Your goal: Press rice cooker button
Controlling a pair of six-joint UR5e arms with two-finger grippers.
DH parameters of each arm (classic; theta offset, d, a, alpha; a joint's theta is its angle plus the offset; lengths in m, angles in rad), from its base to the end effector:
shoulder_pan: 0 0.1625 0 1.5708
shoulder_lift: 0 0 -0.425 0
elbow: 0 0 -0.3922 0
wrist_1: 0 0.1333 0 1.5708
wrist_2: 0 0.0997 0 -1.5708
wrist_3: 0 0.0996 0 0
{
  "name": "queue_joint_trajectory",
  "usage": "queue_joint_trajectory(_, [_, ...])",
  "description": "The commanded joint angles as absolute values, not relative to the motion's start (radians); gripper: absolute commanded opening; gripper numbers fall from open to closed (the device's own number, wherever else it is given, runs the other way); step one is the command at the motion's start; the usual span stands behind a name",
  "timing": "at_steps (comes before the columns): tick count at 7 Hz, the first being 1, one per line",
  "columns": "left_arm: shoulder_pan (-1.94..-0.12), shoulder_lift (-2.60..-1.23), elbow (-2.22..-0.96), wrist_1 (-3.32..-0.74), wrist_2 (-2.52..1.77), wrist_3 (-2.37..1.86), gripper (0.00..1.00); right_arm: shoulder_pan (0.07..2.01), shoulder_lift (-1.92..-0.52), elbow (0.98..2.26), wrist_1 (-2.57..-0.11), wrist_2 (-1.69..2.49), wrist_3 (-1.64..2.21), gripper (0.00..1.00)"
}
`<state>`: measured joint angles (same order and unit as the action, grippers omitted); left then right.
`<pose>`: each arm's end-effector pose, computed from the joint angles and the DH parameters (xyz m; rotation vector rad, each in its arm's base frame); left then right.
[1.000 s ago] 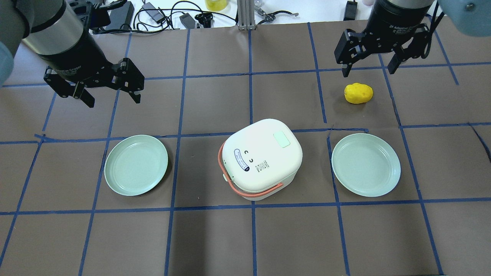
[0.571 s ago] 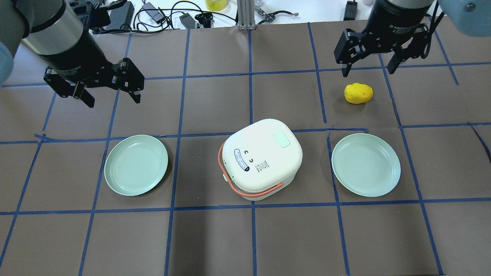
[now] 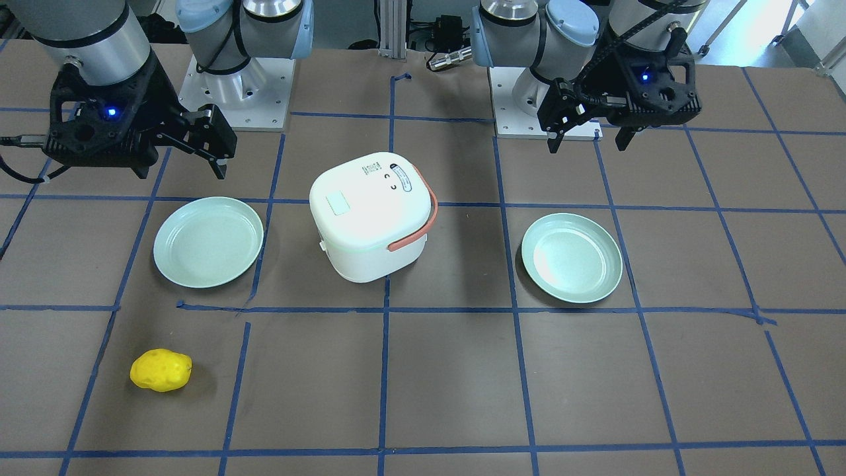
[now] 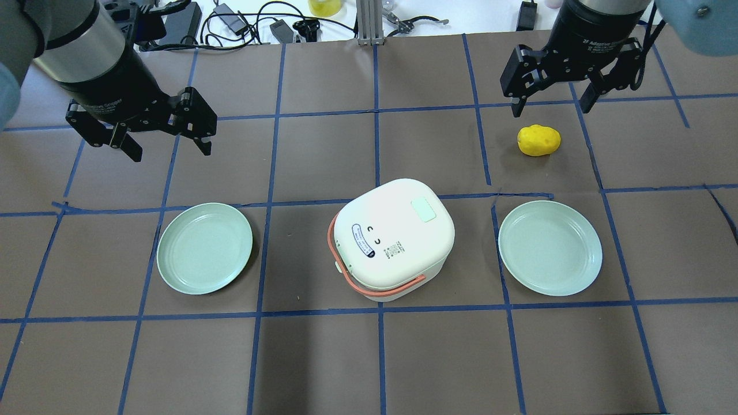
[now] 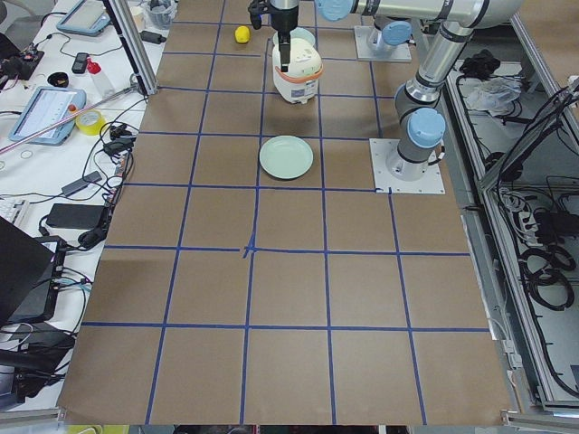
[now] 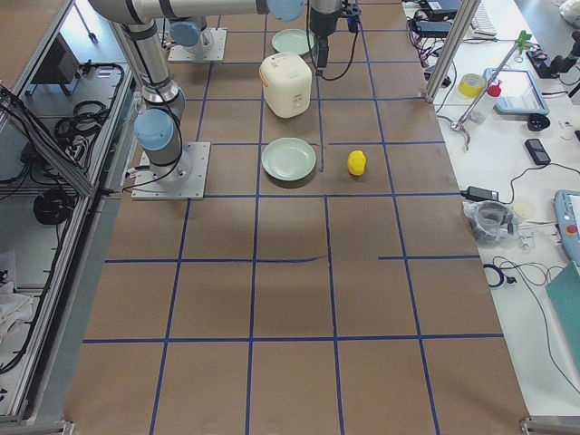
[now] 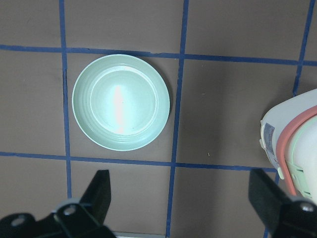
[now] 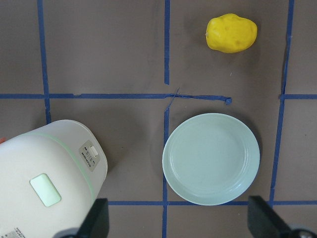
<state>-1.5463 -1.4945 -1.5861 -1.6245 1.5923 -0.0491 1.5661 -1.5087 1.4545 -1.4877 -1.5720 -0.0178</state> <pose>-0.1199 -0.4626 0.5113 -0.1149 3.1180 -0.0118 0.1308 -0.5154 0.5055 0.0206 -3.1403 -0.0454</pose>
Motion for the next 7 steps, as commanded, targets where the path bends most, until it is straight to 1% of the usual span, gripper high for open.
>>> queue_joint_trajectory(1, [-1.546, -1.494, -1.586, -1.624, 1.592, -0.049, 1.0, 1.568, -1.508, 1.457, -1.488, -1.568, -0.017, 1.0])
queue_joint_trajectory(7, [-1.546, -1.494, -1.586, -1.624, 1.592, -0.049, 1.0, 1.572, -1.5, 1.463, -1.496, -1.565, -0.017, 1.0])
